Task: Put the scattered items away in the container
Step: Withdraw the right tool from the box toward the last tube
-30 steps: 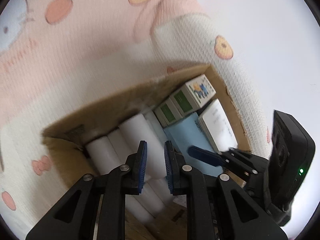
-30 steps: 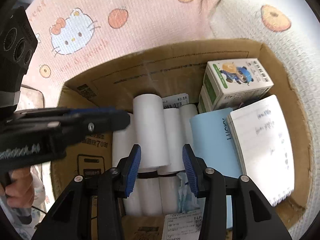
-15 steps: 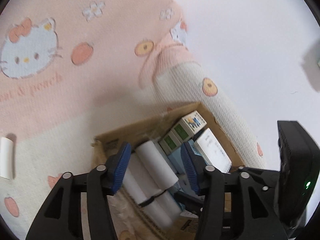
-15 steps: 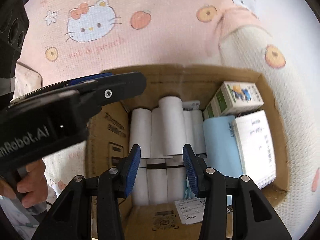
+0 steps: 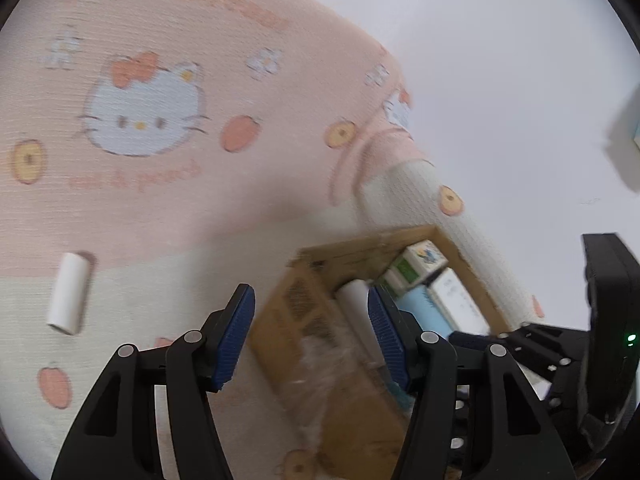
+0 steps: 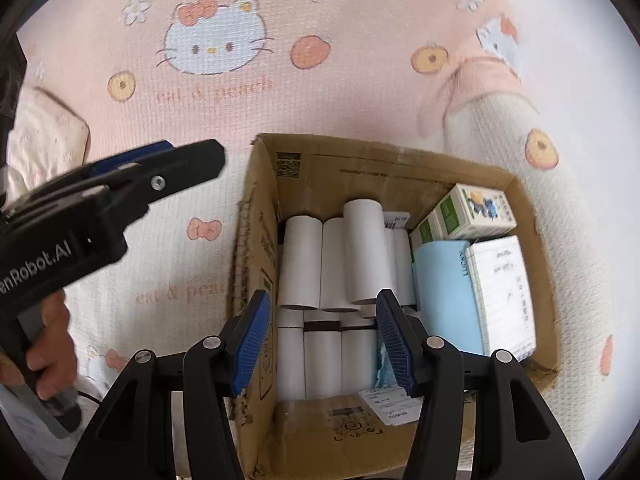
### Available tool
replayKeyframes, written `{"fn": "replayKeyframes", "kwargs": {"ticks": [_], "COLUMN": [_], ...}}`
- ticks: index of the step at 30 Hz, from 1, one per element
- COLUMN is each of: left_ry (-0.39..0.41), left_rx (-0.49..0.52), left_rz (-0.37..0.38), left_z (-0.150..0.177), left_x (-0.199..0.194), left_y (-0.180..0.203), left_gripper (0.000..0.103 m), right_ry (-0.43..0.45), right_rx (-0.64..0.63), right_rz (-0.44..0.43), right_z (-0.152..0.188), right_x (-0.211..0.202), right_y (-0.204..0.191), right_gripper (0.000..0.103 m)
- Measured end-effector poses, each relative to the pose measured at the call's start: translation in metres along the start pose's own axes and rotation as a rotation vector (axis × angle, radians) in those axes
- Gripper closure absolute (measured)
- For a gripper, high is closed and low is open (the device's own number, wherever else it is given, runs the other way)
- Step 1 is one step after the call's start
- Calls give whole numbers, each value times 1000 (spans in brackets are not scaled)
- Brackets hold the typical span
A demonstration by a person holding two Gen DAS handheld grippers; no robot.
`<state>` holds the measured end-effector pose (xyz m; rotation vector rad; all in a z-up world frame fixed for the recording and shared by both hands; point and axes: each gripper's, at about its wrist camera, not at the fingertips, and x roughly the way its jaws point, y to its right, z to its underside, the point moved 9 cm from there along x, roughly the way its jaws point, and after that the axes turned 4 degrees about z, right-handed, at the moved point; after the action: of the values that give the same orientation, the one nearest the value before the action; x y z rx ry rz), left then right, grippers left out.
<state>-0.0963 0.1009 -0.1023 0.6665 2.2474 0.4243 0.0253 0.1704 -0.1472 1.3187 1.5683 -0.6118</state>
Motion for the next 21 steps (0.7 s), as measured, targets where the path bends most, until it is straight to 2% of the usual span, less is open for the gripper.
{"fn": "replayKeyframes", "kwargs": {"ticks": [5, 13, 17, 21], "left_ry": [63, 76, 110, 149], "left_rx": [-45, -198, -245, -364], "left_rz": [-126, -231, -348, -328], "left_z": [-2, 7, 9, 25], "left_x": [-19, -43, -71, -94], "left_y": [-42, -122, -169, -205], "left_gripper": [40, 40, 40, 40], "right_ry": [81, 145, 129, 134], "right_rx": [-115, -283, -204, -115], "right_rz": [-40, -67, -108, -286], "right_z": [-24, -48, -55, -52], "right_x": [-15, -15, -3, 10], "right_y": [-43, -103, -123, -151], "right_gripper": [51, 48, 48, 48]}}
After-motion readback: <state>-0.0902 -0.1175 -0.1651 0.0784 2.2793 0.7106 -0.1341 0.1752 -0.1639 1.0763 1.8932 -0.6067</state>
